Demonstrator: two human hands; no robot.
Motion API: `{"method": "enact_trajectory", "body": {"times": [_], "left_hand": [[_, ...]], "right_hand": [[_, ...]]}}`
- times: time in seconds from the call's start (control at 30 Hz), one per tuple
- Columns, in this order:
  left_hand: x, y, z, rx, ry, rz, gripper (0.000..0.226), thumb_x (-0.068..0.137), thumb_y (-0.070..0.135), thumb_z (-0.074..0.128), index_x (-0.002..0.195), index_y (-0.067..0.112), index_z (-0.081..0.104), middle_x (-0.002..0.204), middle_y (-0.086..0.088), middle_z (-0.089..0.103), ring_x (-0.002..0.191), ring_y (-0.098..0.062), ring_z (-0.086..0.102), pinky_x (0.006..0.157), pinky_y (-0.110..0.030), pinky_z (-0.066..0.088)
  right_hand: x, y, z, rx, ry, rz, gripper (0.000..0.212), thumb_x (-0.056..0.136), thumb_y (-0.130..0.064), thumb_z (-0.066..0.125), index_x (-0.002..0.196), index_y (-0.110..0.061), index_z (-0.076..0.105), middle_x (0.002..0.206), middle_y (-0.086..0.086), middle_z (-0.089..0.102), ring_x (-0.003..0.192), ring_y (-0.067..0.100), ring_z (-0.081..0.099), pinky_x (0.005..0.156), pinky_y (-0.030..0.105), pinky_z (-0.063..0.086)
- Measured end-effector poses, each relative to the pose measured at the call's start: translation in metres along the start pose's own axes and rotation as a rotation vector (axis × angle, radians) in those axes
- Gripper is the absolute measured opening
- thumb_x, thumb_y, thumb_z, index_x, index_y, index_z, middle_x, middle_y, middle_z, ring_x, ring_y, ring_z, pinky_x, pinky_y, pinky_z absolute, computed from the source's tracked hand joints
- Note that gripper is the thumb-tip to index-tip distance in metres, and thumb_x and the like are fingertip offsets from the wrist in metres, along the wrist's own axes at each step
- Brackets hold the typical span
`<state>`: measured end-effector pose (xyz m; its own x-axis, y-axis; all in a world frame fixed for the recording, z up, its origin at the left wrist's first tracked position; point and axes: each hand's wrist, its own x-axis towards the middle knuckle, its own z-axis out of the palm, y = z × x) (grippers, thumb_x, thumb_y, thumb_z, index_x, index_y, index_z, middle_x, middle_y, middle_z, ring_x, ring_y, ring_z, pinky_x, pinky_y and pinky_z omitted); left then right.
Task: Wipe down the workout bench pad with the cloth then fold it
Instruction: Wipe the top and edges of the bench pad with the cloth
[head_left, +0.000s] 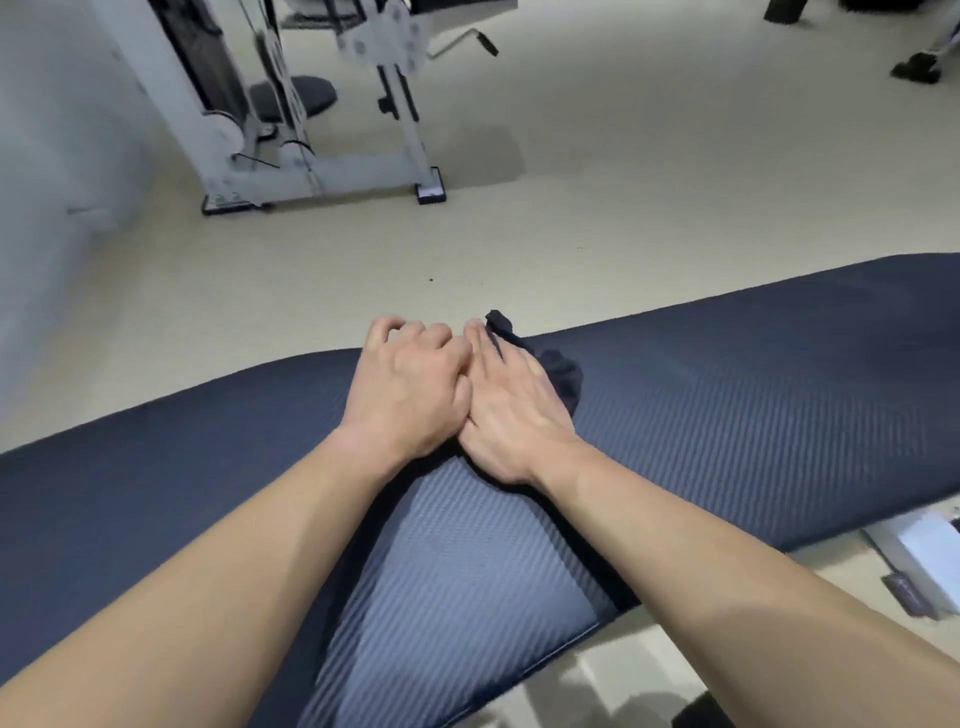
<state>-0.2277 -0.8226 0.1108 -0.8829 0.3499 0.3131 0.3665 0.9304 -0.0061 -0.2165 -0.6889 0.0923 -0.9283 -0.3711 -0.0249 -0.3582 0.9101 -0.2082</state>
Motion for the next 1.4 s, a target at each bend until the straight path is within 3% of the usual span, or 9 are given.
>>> {"method": "enact_trajectory", "body": {"times": [0.27, 0.4, 0.47, 0.63, 0.77, 0.93, 1.23, 1.4], "left_hand": [[-0.109, -0.134, -0.027, 0.087, 0.01, -0.343, 0.038, 0.086, 0.027, 0.031, 0.091, 0.017, 0.067, 0.082, -0.002, 0.064, 0.081, -0.03, 0.062, 0.086, -0.044, 0.041], [-0.171, -0.192, -0.045, 0.262, -0.055, -0.482, 0.04, 0.09, 0.029, 0.03, 0.1, 0.012, 0.065, 0.091, -0.008, 0.064, 0.087, -0.034, 0.06, 0.081, -0.045, 0.039], [-0.19, -0.202, -0.054, 0.355, -0.091, -0.503, 0.033, 0.092, 0.027, 0.034, 0.098, 0.009, 0.061, 0.092, -0.012, 0.062, 0.086, -0.036, 0.059, 0.079, -0.047, 0.039], [-0.198, -0.173, -0.063, 0.326, 0.058, -0.522, 0.01, 0.098, 0.014, 0.048, 0.088, 0.01, 0.047, 0.083, -0.011, 0.055, 0.078, -0.035, 0.055, 0.076, -0.045, 0.039], [-0.19, -0.114, -0.055, 0.16, 0.149, -0.507, 0.02, 0.097, 0.009, 0.049, 0.083, 0.018, 0.038, 0.073, -0.002, 0.044, 0.069, -0.029, 0.051, 0.071, -0.042, 0.039], [-0.152, -0.021, -0.024, 0.089, 0.144, -0.495, 0.011, 0.093, 0.013, 0.038, 0.092, 0.013, 0.049, 0.082, -0.005, 0.052, 0.079, -0.027, 0.051, 0.081, -0.042, 0.042], [0.012, 0.195, 0.028, -0.101, 0.099, -0.271, 0.018, 0.091, 0.014, 0.041, 0.102, 0.012, 0.055, 0.094, -0.008, 0.061, 0.096, -0.029, 0.058, 0.098, -0.046, 0.044], [0.103, 0.308, 0.057, -0.125, -0.023, -0.162, 0.028, 0.098, 0.016, 0.035, 0.119, 0.012, 0.054, 0.116, -0.01, 0.061, 0.114, -0.031, 0.054, 0.109, -0.049, 0.035]], "right_hand": [[0.054, -0.164, 0.039, 0.001, -0.053, -0.287, 0.072, 0.102, -0.037, 0.023, 0.159, 0.0, 0.002, 0.169, 0.015, 0.007, 0.155, 0.027, 0.009, 0.126, 0.039, 0.007], [0.075, -0.247, 0.06, -0.012, -0.067, -0.425, 0.072, 0.1, -0.036, 0.025, 0.159, 0.0, 0.008, 0.168, 0.016, 0.014, 0.154, 0.029, 0.014, 0.125, 0.041, 0.011], [0.072, -0.269, 0.065, -0.02, -0.072, -0.472, 0.072, 0.099, -0.035, 0.026, 0.159, 0.0, 0.01, 0.167, 0.017, 0.016, 0.153, 0.029, 0.016, 0.125, 0.04, 0.011], [0.043, -0.263, 0.072, 0.065, -0.054, -0.55, 0.073, 0.098, -0.038, 0.019, 0.159, 0.0, 0.01, 0.168, 0.014, 0.015, 0.155, 0.023, 0.012, 0.126, 0.039, 0.009], [0.013, -0.213, 0.068, 0.086, -0.078, -0.56, 0.075, 0.096, -0.043, 0.017, 0.16, -0.004, 0.009, 0.168, 0.014, 0.014, 0.155, 0.025, 0.01, 0.125, 0.042, 0.011], [-0.026, -0.111, 0.041, -0.008, -0.072, -0.492, 0.072, 0.1, -0.042, 0.028, 0.161, -0.008, 0.009, 0.167, 0.012, 0.015, 0.155, 0.026, 0.007, 0.126, 0.043, 0.007], [-0.092, 0.143, -0.026, -0.054, -0.025, -0.114, 0.071, 0.102, -0.042, 0.032, 0.161, -0.011, 0.008, 0.169, 0.009, 0.012, 0.156, 0.022, 0.006, 0.126, 0.035, 0.002], [-0.115, 0.286, -0.049, -0.049, 0.004, 0.081, 0.072, 0.098, -0.047, 0.024, 0.162, -0.018, 0.012, 0.169, 0.006, 0.012, 0.156, 0.02, 0.008, 0.125, 0.041, 0.014]]}}
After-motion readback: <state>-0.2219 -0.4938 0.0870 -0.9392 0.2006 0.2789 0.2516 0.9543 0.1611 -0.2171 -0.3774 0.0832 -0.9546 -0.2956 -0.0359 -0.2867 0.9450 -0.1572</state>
